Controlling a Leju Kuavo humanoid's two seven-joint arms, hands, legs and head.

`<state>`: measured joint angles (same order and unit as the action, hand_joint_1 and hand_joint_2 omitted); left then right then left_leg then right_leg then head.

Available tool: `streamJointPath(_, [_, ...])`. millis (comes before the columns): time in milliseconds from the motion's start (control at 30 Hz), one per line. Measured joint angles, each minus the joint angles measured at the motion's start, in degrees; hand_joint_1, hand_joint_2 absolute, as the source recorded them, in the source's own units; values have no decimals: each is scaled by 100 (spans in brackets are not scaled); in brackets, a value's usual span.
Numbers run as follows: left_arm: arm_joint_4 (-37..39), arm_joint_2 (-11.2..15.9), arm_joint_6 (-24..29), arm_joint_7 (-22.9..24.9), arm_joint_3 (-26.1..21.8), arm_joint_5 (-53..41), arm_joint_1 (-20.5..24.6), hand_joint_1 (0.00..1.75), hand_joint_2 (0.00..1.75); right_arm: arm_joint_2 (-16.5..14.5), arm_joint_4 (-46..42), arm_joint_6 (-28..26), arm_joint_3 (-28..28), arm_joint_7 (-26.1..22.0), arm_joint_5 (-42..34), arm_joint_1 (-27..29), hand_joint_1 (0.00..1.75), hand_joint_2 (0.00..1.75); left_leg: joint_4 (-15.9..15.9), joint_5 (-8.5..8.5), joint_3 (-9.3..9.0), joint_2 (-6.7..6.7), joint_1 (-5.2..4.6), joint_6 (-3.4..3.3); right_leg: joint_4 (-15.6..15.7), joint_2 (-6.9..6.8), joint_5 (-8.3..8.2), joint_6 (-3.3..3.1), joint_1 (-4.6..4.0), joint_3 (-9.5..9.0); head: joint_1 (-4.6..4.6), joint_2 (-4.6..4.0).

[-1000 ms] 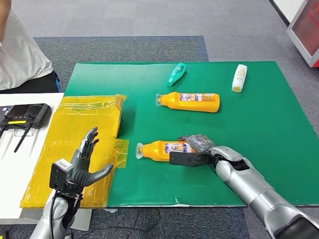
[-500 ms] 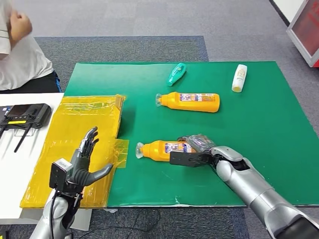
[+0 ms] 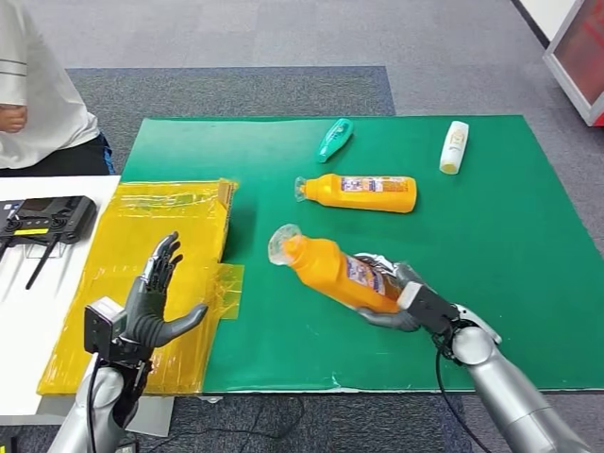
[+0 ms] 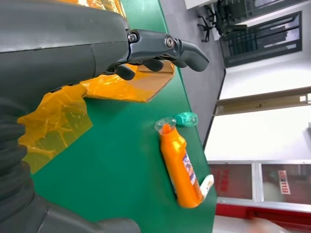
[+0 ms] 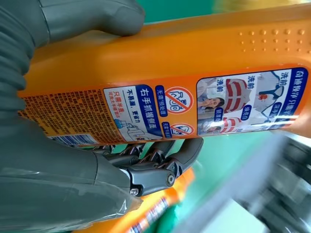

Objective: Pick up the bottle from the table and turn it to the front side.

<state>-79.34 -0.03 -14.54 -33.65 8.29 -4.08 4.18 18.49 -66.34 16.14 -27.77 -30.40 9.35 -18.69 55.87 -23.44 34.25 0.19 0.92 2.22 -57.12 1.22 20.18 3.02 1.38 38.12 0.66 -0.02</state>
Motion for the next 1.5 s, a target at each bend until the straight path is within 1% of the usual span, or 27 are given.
streamJointPath(67, [0,10,4,-10,4,29,5,0,175,-96,-153,320,400,-197,-373,186,175,175,0,0,1,0,0,0,0,-1,1,0,0,0,1,0])
streamJointPath(167, [0,14,21,-17,16,54,4,0,175,-338,-305,891,958,-408,-932,418,175,175,0,0,2,-1,0,0,0,-1,0,0,0,0,0,0])
streamJointPath(267, [0,14,38,-19,38,88,2,0,175,-641,-416,1396,1418,-493,-1497,594,175,175,0,1,1,0,0,1,0,-1,0,0,0,1,0,0])
streamJointPath(333, [0,15,57,-16,56,100,-1,0,175,-843,-476,1614,1645,-482,-1739,676,175,175,0,1,1,0,0,2,0,-1,1,0,-1,1,-1,0])
streamJointPath(433, [0,16,91,-5,102,102,-3,0,175,-1106,-530,1776,1818,-386,-1849,754,175,175,0,2,1,0,1,3,0,0,1,0,-1,2,-1,0])
streamJointPath(600, [3,8,80,14,193,111,37,0,175,-1480,-524,1887,1802,-301,-1818,809,175,175,0,4,1,0,0,5,0,0,0,-1,-1,4,-1,0])
streamJointPath(733, [25,4,34,28,314,118,151,0,175,-1709,-456,1864,1633,-295,-1774,785,175,175,0,5,2,0,0,5,0,0,0,-1,-1,4,0,0])
streamJointPath(867, [68,10,-6,50,455,104,330,0,175,-1809,-337,1776,1397,-310,-1714,740,175,175,0,7,3,-1,0,4,0,-1,-1,0,-1,4,-1,0])
streamJointPath(967, [111,22,-154,109,575,136,507,0,175,-1851,-229,1730,1238,-361,-1659,667,175,175,0,8,4,-2,0,3,0,-1,-1,0,-1,4,0,0])
streamJointPath(1167, [224,50,-659,280,823,501,877,0,175,-1910,-5,1510,979,-415,-1444,477,175,175,0,9,3,-1,0,5,-1,-1,-3,-1,-1,4,-1,0])
streamJointPath(1400, [392,75,-1407,605,1157,1167,1247,0,175,-1955,238,821,694,-488,-818,315,175,175,0,10,4,-1,0,5,-1,-1,-3,-1,-1,5,-1,0])
streamJointPath(1500, [493,84,-1712,753,1265,1571,1371,0,175,-1975,335,613,580,-544,-601,251,175,175,0,10,4,-1,0,5,-1,-1,-3,-1,-1,5,-1,0])
